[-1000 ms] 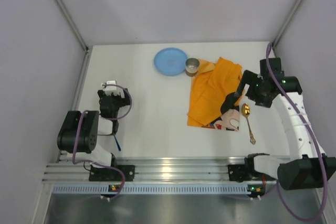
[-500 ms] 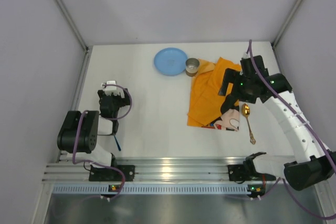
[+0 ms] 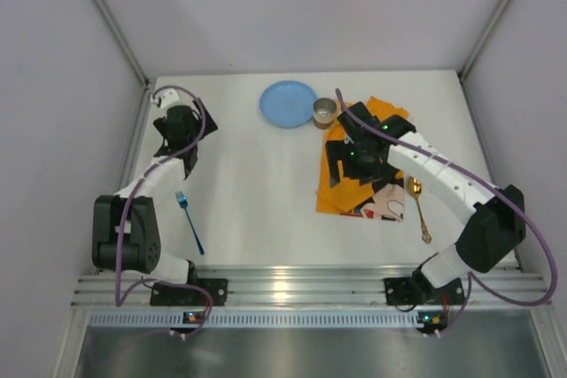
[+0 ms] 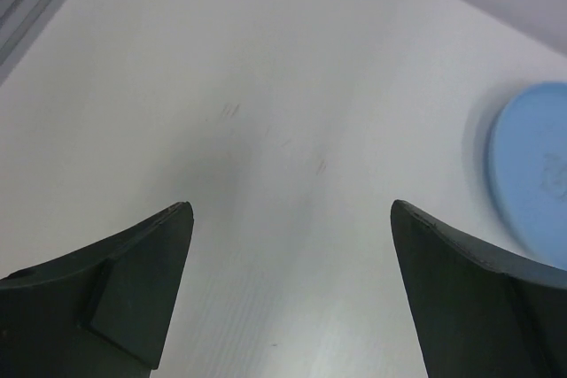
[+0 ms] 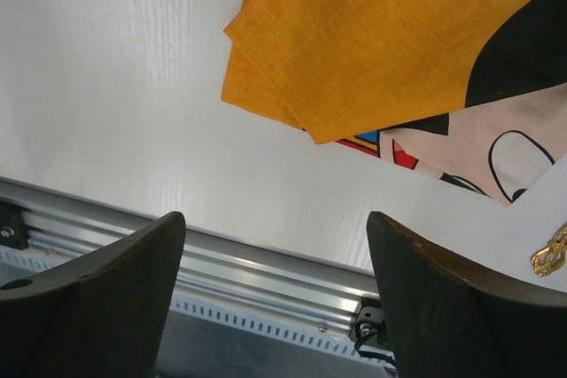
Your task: Set the dinner table for one person
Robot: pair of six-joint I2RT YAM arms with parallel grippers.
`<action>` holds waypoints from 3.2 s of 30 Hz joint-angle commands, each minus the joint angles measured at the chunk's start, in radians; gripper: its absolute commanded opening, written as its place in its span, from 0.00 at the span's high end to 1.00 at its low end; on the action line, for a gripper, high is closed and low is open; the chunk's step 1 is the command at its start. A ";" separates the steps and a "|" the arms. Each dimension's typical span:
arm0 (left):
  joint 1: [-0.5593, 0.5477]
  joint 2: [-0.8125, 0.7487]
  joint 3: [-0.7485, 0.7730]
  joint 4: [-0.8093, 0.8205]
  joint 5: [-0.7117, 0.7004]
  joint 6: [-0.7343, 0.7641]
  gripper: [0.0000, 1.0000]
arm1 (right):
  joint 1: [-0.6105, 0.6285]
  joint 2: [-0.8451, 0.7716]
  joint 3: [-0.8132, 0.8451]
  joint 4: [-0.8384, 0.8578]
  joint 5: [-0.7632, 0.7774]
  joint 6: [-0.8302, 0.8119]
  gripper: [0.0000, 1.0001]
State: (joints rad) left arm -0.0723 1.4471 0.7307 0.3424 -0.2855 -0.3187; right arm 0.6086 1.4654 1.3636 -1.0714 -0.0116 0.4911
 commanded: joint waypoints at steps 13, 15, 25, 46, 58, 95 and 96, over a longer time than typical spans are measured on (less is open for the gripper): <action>0.020 -0.120 0.211 -0.715 0.354 -0.372 0.01 | 0.092 0.326 0.018 0.209 0.068 -0.074 0.33; 0.014 -0.184 0.211 -0.762 0.370 -0.375 0.01 | 0.105 0.363 0.031 0.235 0.081 -0.062 0.34; -0.001 -0.307 0.245 -0.945 0.345 -0.280 0.02 | 0.152 0.535 0.149 0.264 0.102 -0.029 0.46; -0.001 -0.309 0.202 -0.936 0.361 -0.244 0.03 | 0.191 0.544 0.141 0.220 0.176 0.017 0.89; -0.009 -0.294 0.205 -0.938 0.319 -0.261 0.01 | 0.192 0.443 0.181 0.145 0.194 0.012 0.95; -0.688 0.266 0.470 -0.727 0.350 -0.349 0.03 | -0.055 0.027 0.003 0.024 0.229 0.044 1.00; -0.698 0.283 0.480 -0.715 0.356 -0.350 0.04 | -0.091 0.003 -0.006 0.012 0.225 0.043 1.00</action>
State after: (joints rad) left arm -0.7467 1.6958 1.1599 -0.4549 0.0177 -0.6567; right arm 0.5953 1.5463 1.3796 -0.9821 0.1902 0.5213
